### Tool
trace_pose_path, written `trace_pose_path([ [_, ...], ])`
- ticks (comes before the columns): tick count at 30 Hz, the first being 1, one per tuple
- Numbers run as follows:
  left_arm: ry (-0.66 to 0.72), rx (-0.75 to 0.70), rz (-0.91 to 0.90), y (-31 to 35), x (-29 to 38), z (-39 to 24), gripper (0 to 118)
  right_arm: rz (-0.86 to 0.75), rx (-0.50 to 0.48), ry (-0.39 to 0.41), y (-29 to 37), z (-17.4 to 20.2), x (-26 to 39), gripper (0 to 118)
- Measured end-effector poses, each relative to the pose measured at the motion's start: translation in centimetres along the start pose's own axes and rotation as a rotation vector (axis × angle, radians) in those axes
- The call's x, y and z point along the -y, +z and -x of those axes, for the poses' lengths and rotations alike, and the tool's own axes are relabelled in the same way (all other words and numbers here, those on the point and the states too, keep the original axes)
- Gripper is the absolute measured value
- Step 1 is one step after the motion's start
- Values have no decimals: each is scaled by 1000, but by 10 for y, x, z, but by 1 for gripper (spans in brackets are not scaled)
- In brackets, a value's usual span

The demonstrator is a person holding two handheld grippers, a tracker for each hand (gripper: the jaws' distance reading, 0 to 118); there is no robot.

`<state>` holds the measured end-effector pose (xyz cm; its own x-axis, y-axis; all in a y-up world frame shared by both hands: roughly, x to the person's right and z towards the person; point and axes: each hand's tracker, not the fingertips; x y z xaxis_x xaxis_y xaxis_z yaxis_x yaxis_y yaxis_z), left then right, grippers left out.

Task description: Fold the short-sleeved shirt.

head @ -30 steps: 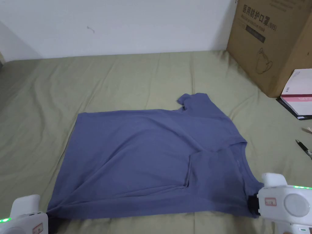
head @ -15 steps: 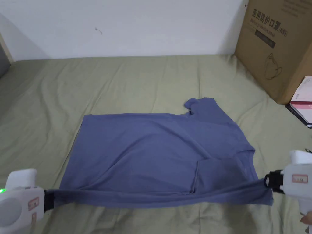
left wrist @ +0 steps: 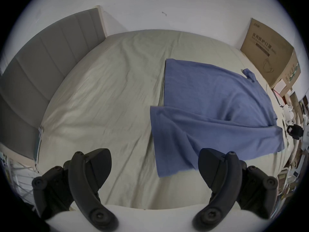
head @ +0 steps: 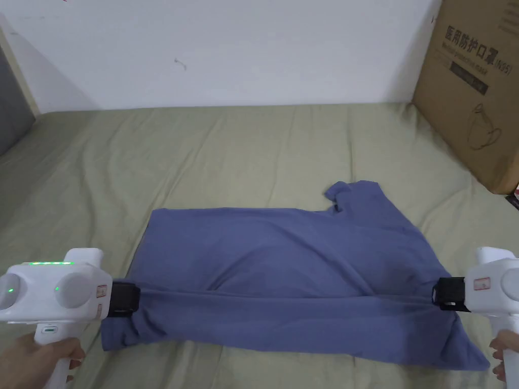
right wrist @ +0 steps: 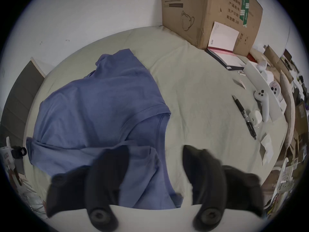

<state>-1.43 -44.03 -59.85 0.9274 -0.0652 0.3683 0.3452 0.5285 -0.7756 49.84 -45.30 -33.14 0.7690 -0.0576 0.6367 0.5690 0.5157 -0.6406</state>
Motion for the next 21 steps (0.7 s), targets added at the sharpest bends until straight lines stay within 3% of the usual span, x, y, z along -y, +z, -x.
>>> trace_pose_path([
  [1, 24, 27, -8, 7, 4, 4, 86, -21, -23, 1, 9, -1, 3, 37],
  [2, 36, 35, -1, 16, 10, 7, 44, -29, -35, -1, 19, -2, 7, 0],
  [3, 41, 29, -7, 24, 17, 9, 5, -49, -48, 0, 28, -2, 12, 0],
  [4, 48, 38, -18, 32, 25, 10, 0, -64, -70, 4, 37, -4, 17, 0],
  [9, 70, 106, -20, 53, 71, 8, 0, -94, -95, 21, 66, 2, 59, 0],
  [11, 94, 119, -18, 43, 82, 7, 2, -57, -152, 20, 64, 5, 75, 0],
  [12, 96, 134, -7, 39, 83, 7, 17, -49, -140, 27, 61, 9, 81, 0],
  [13, 112, 132, -4, 35, 82, 7, 44, -25, -120, 54, 58, 13, 87, 0],
  [14, 123, 135, -14, 36, 85, 6, 83, -21, -112, 65, 56, 14, 91, 0],
  [15, 139, 145, -26, 34, 82, 7, 97, -13, -115, 60, 54, 15, 94, 0],
  [18, 170, 155, -34, 26, 67, 8, 89, 6, -131, 52, 43, 11, 99, 0],
  [21, 174, 98, 19, -3, 54, 6, 70, 18, -125, 37, 41, 8, 100, 0],
])
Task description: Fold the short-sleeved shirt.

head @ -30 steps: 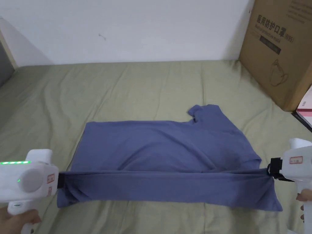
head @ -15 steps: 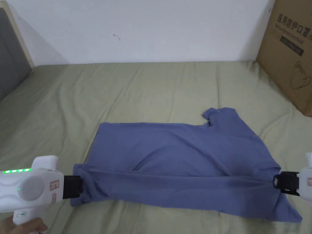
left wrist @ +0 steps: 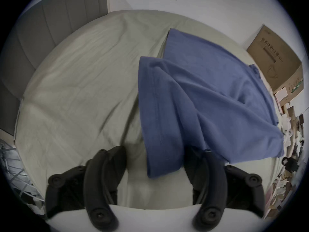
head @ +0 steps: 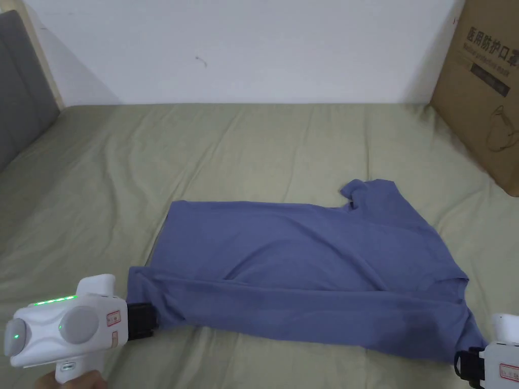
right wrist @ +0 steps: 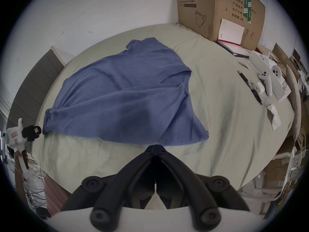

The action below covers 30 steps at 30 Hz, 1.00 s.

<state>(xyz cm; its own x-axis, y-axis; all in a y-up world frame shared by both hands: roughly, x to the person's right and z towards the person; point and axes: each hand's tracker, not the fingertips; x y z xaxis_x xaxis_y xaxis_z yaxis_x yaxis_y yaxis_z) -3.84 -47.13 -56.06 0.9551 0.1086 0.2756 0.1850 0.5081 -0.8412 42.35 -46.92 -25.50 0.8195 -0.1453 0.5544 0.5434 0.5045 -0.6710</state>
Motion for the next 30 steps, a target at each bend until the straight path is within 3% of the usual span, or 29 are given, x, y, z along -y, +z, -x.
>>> trace_pose_path([
  [1, -2, -6, 49, -15, 0, -2, 58, 0, 1, -11, -1, -2, 0, 0],
  [2, 8, 12, 87, -28, 1, -1, 25, 0, 0, -21, -2, -5, -1, 0],
  [3, 27, 45, 108, -37, 2, -1, 3, 0, 3, -31, -2, -6, 1, 10],
  [4, 3, -28, 98, -41, 4, -4, 3, 4, 13, -41, -3, -8, 1, 28],
  [5, -9, -28, 69, -33, 5, -8, 3, 3, 21, -48, -4, -10, 1, 60],
  [6, -17, -40, 48, -26, 4, -10, 3, -2, 29, -52, -4, -12, 0, 84],
  [7, -69, -80, 18, -19, 3, -12, 3, -8, 34, -53, -3, -13, 0, 96],
  [8, -119, -105, 19, -17, 2, -10, 3, -13, 40, -53, -5, -16, -4, 97],
  [10, -105, -47, 44, -12, -4, -7, 3, -18, 54, -63, -14, -20, -15, 90],
  [11, -100, -34, 43, -9, -4, -5, 3, -20, 50, -67, -21, -23, -19, 74],
  [12, -89, -25, 41, -7, -5, -4, 3, -21, 27, -61, -32, -26, -23, 69],
  [13, -74, -17, 39, -6, -7, -1, 3, -6, 12, -62, -45, -30, -27, 52],
  [14, -64, -11, 35, -4, -8, 0, 3, 51, 18, -96, -60, -33, -31, 6],
  [16, -65, -9, 36, -4, -8, -1, 3, 115, 6, -141, -78, -36, -29, 7],
  [17, -76, -9, 36, -2, -7, -2, 3, 86, 59, -101, -74, -29, -27, 7],
  [19, -104, -12, 35, 2, -8, -4, 3, 43, 17, -8, -58, -18, -28, 7],
  [20, -118, -12, 37, 4, -10, -5, 3, 35, -43, -25, -54, -15, -30, 7],
  [21, -126, -14, 35, 6, -11, -5, 3, 43, 2, -36, -53, -10, -34, 7],
  [22, -132, -16, 31, 8, -12, -4, 3, 59, 28, 20, -55, -7, -38, 7],
  [30, -199, -11, 39, 38, 8, 7, 3, 29, 14, -25, -19, -15, -40, 7],
])
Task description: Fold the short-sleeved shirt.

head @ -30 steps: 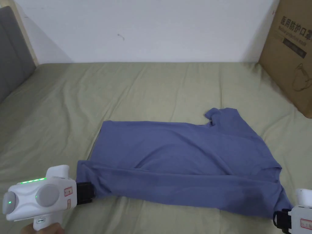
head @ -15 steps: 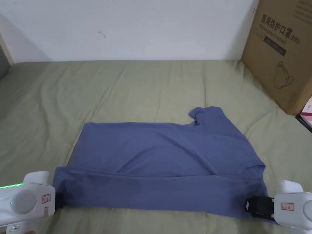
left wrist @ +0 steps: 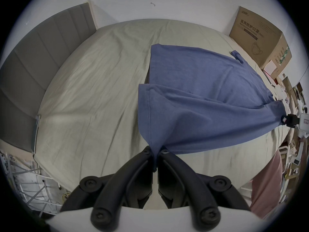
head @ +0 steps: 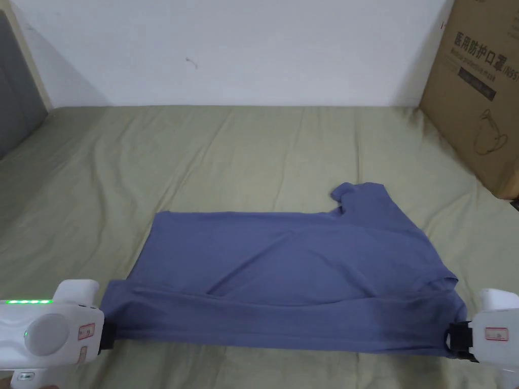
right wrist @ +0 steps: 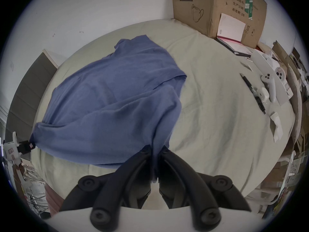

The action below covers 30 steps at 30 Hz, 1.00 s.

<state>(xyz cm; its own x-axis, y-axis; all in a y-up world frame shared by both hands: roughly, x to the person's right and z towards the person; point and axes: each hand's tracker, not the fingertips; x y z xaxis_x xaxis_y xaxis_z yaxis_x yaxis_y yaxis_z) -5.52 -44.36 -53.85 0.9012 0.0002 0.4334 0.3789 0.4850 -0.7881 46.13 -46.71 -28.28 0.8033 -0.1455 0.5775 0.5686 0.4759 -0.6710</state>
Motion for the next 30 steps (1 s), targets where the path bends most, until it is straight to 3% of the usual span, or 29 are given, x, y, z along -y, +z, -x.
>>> trace_pose_path([
  [4, 0, 12, 17, 19, 32, 2, 3, -8, -15, -23, 25, -11, 25, 6],
  [5, -6, 3, 19, 23, 43, 1, 10, 0, -10, -14, 34, -9, 38, 9],
  [6, -13, -4, 29, 23, 51, 0, 27, 8, -8, -15, 38, -10, 48, 21],
  [7, -23, -17, 44, 23, 62, -1, 55, 24, -14, -27, 40, -12, 60, 43],
  [8, -27, -41, 53, 19, 72, -2, 96, 44, -27, -36, 39, -14, 71, 73],
  [9, -23, -39, 68, 14, 78, -2, 109, 53, -29, -39, 35, -18, 79, 83],
  [11, -29, -43, 111, 8, 83, -5, 104, 97, -28, -25, 22, -21, 87, 83],
  [13, -30, -107, 84, 11, 80, -8, 101, 105, 62, 21, 19, -20, 83, 83],
  [14, -24, -103, 72, 16, 76, -7, 84, 85, 69, 51, 23, -18, 78, 80],
  [15, 4, -96, 26, 24, 70, -6, 59, 66, 62, 67, 30, -16, 72, 69],
  [16, 36, -77, -15, 34, 60, -6, 28, 41, 51, 83, 38, -12, 63, 47],
  [17, 56, -62, -32, 40, 50, -5, 3, 17, 48, 91, 42, -9, 51, 7],
  [21, 55, 17, -119, 56, 15, -20, 0, -94, -36, 91, 66, 14, 12, 0],
  [23, 51, 16, -111, 47, 2, -32, 0, -129, -22, 83, 64, 28, -3, 0],
  [28, 4, 36, -52, 12, -15, -54, 0, 13, -44, 104, 18, 43, -19, 0],
  [30, -12, 27, -38, 2, -21, -58, 0, 7, -62, 50, -4, 31, -34, 0],
])
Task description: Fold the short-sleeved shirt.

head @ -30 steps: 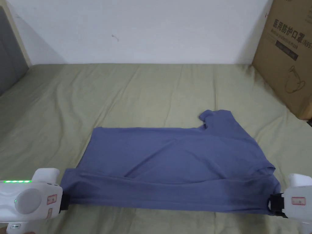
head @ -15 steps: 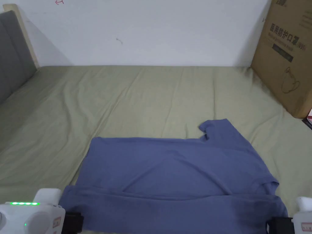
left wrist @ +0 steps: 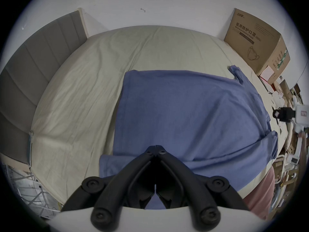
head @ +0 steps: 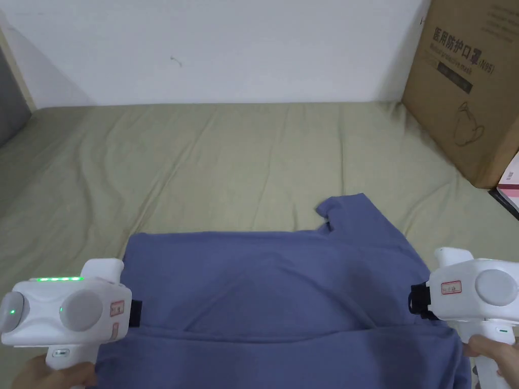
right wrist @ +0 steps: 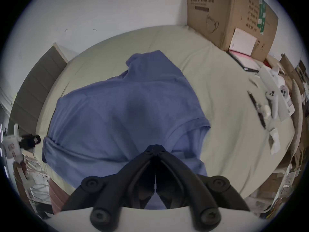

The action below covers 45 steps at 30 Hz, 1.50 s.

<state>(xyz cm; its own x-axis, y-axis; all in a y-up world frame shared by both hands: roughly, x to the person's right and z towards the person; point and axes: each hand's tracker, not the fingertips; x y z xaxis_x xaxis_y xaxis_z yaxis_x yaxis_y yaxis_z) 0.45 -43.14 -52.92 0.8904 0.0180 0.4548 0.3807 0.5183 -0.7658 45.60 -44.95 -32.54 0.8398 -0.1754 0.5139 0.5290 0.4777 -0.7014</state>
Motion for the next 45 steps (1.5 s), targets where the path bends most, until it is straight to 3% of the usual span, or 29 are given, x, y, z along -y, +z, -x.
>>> trace_pose_path([
  [4, 6, 12, 9, -14, -17, -1, 0, -23, -31, -46, -19, -8, -41, 0],
  [5, 8, 17, 7, -17, -24, 0, 0, -30, -28, -40, -25, -9, -56, 12],
  [6, 8, 19, 7, -19, -29, 0, 0, -44, -25, -36, -31, -11, -70, 31],
  [8, -3, 15, -7, -23, -39, -3, 0, -60, -14, -34, -45, -16, -105, 90],
  [9, -7, 14, -11, -25, -44, -4, 0, -61, -8, -23, -52, -17, -119, 98],
  [11, -15, 17, -22, -33, -54, -6, 0, -26, 20, 20, -74, -22, -151, 98],
  [15, 12, 39, -6, -49, -64, -6, 0, 15, 67, 13, -114, -36, -180, 91],
  [17, 10, 34, 3, -56, -66, -6, 0, 47, 65, 24, -131, -44, -184, 65],
  [20, -7, 29, 25, -65, -67, -8, 0, 105, 43, -13, -150, -51, -178, 55],
  [21, -4, 31, 29, -67, -67, -6, 0, 103, 32, -10, -153, -52, -175, 39],
  [22, -3, 35, 36, -71, -67, -5, 0, 99, 38, -8, -156, -51, -172, 12],
  [23, 4, 49, 45, -74, -67, -3, 0, 70, 108, 23, -155, -46, -169, 2],
  [24, 12, 58, 50, -77, -68, -1, 0, 43, 105, 59, -152, -44, -167, 2],
  [27, 26, 45, 57, -80, -68, 4, 0, 29, 0, 41, -139, -40, -169, 2],
  [29, 41, 28, 56, -81, -73, 10, 1, 39, 22, 56, -138, -33, -172, 2],
  [30, 50, 22, 45, -81, -75, 13, 8, 39, 36, 82, -139, -31, -172, 2],
  [31, 60, 26, 34, -80, -78, 17, 25, 45, 47, 93, -140, -30, -173, 2],
  [33, 116, 33, -10, -79, -90, 27, 82, 38, 49, 81, -138, -30, -173, 2],
  [34, 142, 50, -32, -80, -96, 33, 101, 36, 40, 76, -137, -31, -173, 2],
  [35, 174, 39, -38, -82, -105, 38, 110, 33, 41, 72, -137, -31, -173, 2],
  [40, 183, 2, -50, -114, -150, 48, 106, 41, 51, 97, -139, -29, -173, 2],
  [41, 202, 15, -60, -120, -157, 47, 93, 41, 53, 98, -139, -29, -173, 2],
  [42, 213, 21, -62, -130, -162, 49, 68, 43, 52, 96, -139, -29, -173, 2],
  [44, 244, 21, -48, -152, -170, 50, 56, 46, 49, 94, -141, -30, -173, 2],
  [45, 237, 11, -35, -162, -170, 46, 40, 49, 49, 91, -141, -30, -173, 2],
])
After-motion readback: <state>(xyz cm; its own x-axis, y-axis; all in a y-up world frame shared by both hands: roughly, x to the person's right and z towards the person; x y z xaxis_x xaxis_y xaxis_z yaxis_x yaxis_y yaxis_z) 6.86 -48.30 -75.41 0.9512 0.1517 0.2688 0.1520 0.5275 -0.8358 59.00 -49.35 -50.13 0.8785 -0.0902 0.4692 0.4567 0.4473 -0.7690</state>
